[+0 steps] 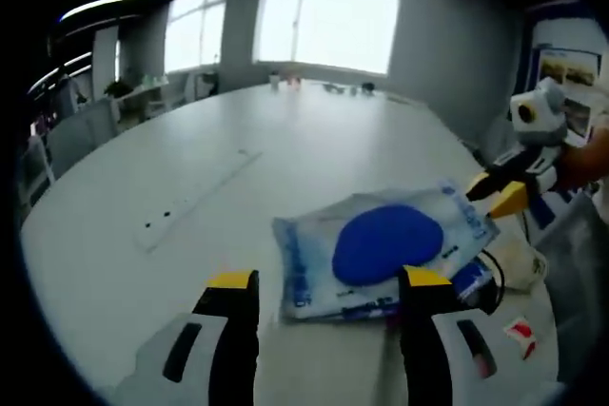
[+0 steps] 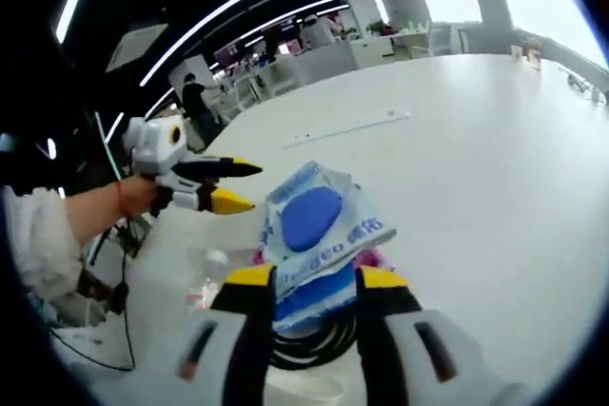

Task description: Arrange the tabletop items into an orderly group along one side of the table until the central work area is clear of visible clutter.

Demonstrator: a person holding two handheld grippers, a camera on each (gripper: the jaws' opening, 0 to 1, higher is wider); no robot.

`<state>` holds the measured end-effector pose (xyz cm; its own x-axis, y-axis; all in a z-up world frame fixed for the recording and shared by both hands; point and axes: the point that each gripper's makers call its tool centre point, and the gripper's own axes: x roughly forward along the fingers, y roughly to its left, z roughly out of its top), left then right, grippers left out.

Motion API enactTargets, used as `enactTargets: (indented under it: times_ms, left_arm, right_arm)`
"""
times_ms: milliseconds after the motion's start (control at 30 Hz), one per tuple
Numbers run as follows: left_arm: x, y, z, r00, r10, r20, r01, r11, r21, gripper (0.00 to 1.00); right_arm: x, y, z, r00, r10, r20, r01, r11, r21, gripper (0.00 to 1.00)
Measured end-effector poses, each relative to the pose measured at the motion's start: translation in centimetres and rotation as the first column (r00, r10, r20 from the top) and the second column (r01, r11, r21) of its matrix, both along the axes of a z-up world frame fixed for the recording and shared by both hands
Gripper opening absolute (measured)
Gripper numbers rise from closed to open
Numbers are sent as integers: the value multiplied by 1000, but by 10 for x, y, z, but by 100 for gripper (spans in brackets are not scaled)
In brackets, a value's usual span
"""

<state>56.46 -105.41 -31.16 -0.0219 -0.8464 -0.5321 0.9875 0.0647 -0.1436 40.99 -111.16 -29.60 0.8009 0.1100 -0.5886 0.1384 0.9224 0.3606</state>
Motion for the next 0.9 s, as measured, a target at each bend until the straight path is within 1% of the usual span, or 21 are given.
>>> enactTargets:
  times_ms: [67,133,200,267,367,533,733,800,900]
  left_arm:
    - [2,-4,-2,1000,3,-14,-3,1000,-6,56]
    - [2,-5,-7,1000,-3,-10,4,1000,9,56]
    - [1,-8,-11,1000,-10,-8,11,1000,21,55]
    - [1,-10,-15,1000,-19,-8,19,999,29,53]
    - [4,-13,-19,1000,-20,-11,20,999,34,52]
    - [7,-14,-23,1000,-21,-9,22,999,48,49]
    - [12,-14,-26,1000,-18,-22,19,998,67,43]
    - [13,-14,-26,1000,-20,-23,22,997,68,43]
    - [13,-14,-28,999,-24,-30,26,997,75,41]
  right_arm:
    - [1,-1,0,1000,-9,5,9,1000,5,30]
    - [2,-1,-3,1000,-6,-3,6,1000,4,29]
    - [2,-1,-3,1000,-12,1,12,1000,12,28]
    - [3,-1,-5,1000,-11,-3,11,1000,13,28]
    - [3,-2,-5,1000,-15,-1,15,1000,15,27]
    - [2,-3,-7,1000,-15,-4,15,1000,19,26]
    - [1,-3,-10,1000,-15,-11,15,1000,24,24]
    - [2,-2,-9,1000,-15,-7,15,1000,26,24]
    - [4,-2,-9,1000,-17,-6,17,999,32,24]
